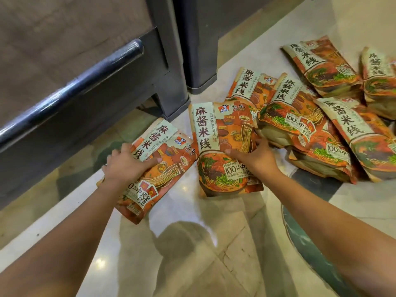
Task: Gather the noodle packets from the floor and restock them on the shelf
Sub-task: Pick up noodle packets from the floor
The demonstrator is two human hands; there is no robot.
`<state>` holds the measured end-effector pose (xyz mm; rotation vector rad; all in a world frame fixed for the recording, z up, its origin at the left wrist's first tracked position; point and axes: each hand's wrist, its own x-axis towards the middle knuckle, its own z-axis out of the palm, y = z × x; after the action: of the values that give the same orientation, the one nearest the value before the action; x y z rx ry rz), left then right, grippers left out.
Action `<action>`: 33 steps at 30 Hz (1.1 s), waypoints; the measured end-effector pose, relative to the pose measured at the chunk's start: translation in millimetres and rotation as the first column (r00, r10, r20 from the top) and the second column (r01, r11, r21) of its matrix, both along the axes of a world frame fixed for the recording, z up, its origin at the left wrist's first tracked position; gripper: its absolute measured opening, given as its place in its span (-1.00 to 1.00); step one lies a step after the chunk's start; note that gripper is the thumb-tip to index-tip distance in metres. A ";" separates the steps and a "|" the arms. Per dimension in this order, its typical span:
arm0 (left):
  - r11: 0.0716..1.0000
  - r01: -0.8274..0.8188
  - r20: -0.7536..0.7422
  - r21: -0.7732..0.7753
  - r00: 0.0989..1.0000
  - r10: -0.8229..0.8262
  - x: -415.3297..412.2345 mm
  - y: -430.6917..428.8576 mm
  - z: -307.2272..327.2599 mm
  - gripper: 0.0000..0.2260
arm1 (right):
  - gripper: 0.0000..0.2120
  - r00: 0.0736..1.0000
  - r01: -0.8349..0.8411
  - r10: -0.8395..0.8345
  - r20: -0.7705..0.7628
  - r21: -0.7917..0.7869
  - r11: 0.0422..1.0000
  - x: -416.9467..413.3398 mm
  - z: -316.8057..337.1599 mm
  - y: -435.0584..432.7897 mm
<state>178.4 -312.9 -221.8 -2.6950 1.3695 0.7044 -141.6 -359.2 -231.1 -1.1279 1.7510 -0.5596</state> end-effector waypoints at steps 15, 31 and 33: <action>0.984 -0.156 -0.500 0.082 0.848 0.176 -6.0 9.2 25.1 -0.74 | -0.63 0.952 -0.018 -0.045 0.301 0.205 0.979 8.4 10.3 -0.8; 0.985 -0.112 -0.736 0.132 0.654 0.173 -5.9 18.3 43.2 -0.59 | -0.72 0.862 0.040 -0.152 0.484 0.233 0.972 -19.8 2.4 16.4; 0.977 -0.115 -0.790 0.180 0.575 0.213 -9.5 14.9 45.6 -0.37 | -0.62 0.846 0.033 -0.164 0.508 0.257 0.966 -32.9 1.8 13.0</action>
<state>168.9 -298.0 -176.2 -2.4717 1.0721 2.1644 -174.5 -346.2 -229.3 -0.6334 1.3512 -0.6319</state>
